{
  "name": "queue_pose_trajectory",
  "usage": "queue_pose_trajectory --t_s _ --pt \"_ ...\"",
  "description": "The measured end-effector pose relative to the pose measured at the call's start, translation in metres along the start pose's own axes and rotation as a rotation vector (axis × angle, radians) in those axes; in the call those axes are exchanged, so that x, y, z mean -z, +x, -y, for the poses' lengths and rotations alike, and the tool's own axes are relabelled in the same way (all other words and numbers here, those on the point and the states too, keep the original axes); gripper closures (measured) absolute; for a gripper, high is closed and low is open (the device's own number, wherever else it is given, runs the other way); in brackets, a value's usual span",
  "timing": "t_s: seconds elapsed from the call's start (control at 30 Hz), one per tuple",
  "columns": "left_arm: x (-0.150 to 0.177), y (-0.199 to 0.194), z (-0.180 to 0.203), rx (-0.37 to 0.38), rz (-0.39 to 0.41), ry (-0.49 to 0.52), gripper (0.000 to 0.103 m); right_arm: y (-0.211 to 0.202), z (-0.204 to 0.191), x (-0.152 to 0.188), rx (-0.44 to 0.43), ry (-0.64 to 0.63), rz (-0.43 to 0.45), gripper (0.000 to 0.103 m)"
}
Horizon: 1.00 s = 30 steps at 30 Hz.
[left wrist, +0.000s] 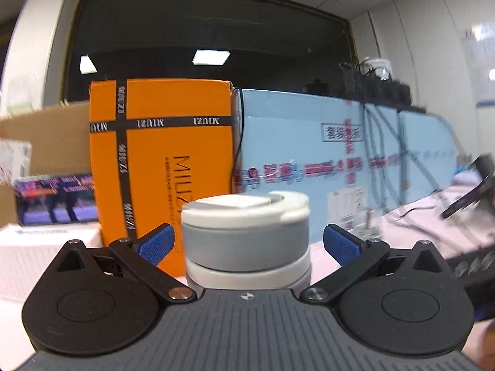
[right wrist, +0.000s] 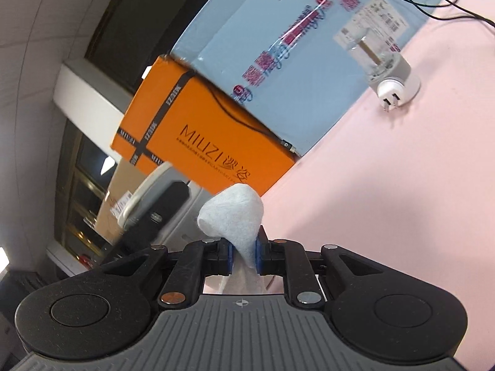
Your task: Clean container
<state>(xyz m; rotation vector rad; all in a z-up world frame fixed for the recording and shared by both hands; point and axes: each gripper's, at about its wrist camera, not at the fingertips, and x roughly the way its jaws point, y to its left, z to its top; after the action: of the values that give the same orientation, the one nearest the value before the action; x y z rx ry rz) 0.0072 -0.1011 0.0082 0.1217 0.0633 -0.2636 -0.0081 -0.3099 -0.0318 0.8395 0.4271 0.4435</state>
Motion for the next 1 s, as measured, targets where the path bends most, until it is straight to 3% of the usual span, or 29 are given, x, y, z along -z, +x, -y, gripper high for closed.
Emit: queue_pose_trajectory --t_s 0.13,0.2,0.23,0.3,0.67,0.73,0.9,0.97,1.0 --pt "0.006 0.010 0.003 -0.051 -0.015 0.027 0.000 -0.001 0.001 0.000 -0.020 0.025 -0.005 0.090" --pt "0.004 0.012 0.000 -0.026 -0.015 0.027 0.008 -0.001 0.001 0.001 -0.018 0.024 -0.015 0.090" --pt "0.002 0.013 -0.001 -0.003 -0.021 0.031 0.020 -0.001 0.001 0.001 -0.018 0.026 -0.019 0.090" --pt "0.000 0.013 -0.003 0.042 -0.027 0.044 0.020 -0.001 0.001 0.001 -0.020 0.032 -0.021 0.090" --pt "0.000 0.019 -0.067 0.461 -0.039 0.021 0.021 -0.002 0.003 0.001 -0.033 0.051 -0.015 0.090" --pt "0.001 0.020 -0.076 0.501 -0.030 -0.006 0.020 -0.001 0.004 0.001 -0.034 0.054 -0.016 0.090" --pt "-0.005 0.013 -0.079 0.480 0.024 -0.034 0.013 0.000 0.009 0.000 -0.029 0.077 -0.008 0.090" --pt "-0.009 0.007 -0.077 0.482 0.043 -0.021 0.000 0.000 0.011 0.000 -0.036 0.091 0.000 0.090" --pt "-0.011 0.004 -0.077 0.483 0.059 -0.016 0.000 0.000 0.012 -0.001 -0.043 0.098 0.006 0.090"
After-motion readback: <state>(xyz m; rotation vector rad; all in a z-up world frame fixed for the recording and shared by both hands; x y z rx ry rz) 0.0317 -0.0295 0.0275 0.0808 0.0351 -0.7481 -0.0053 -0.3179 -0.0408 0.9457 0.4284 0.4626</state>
